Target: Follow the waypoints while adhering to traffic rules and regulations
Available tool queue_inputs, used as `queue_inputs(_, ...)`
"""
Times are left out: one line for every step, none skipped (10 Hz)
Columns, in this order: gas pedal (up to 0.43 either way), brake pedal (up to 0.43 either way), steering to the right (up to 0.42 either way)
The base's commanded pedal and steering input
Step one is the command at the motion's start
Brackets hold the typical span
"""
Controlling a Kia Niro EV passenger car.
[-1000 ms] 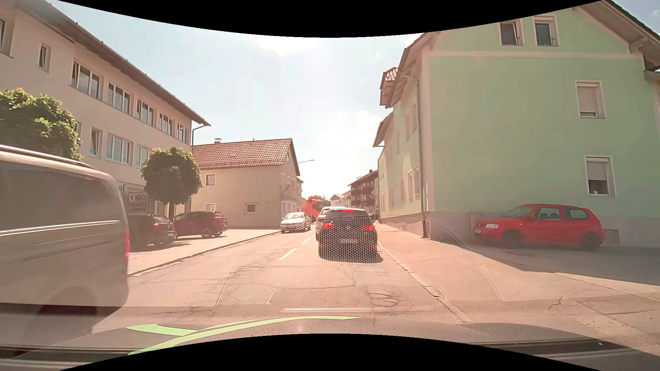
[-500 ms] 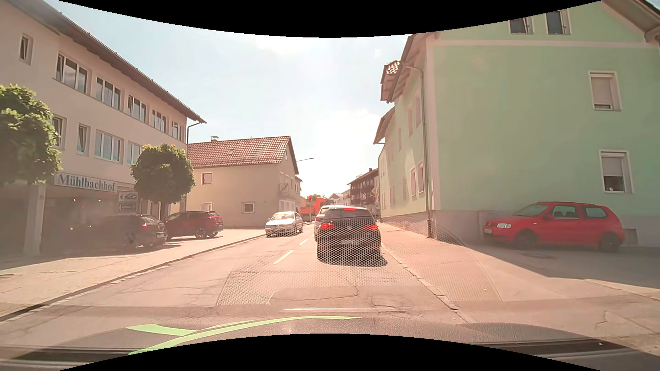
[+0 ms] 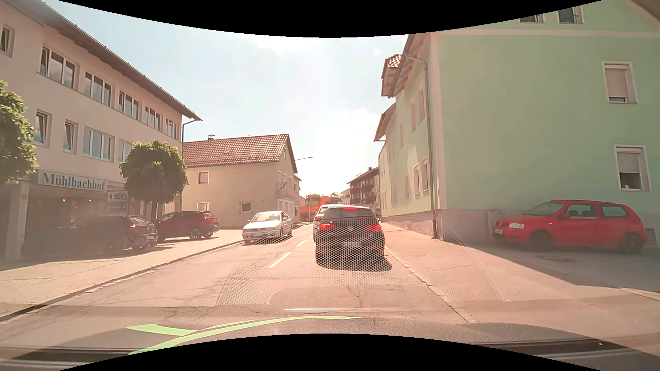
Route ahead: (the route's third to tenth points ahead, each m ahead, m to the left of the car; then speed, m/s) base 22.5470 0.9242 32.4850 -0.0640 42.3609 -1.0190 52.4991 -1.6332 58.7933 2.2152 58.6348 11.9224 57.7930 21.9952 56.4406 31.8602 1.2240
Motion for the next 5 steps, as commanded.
queue_inputs(0.0, 0.152, 0.009)
queue_inputs(0.0, 0.152, 0.009)
queue_inputs(0.0, 0.159, 0.009)
queue_inputs(0.0, 0.159, 0.009)
queue_inputs(0.0, 0.159, 0.009)
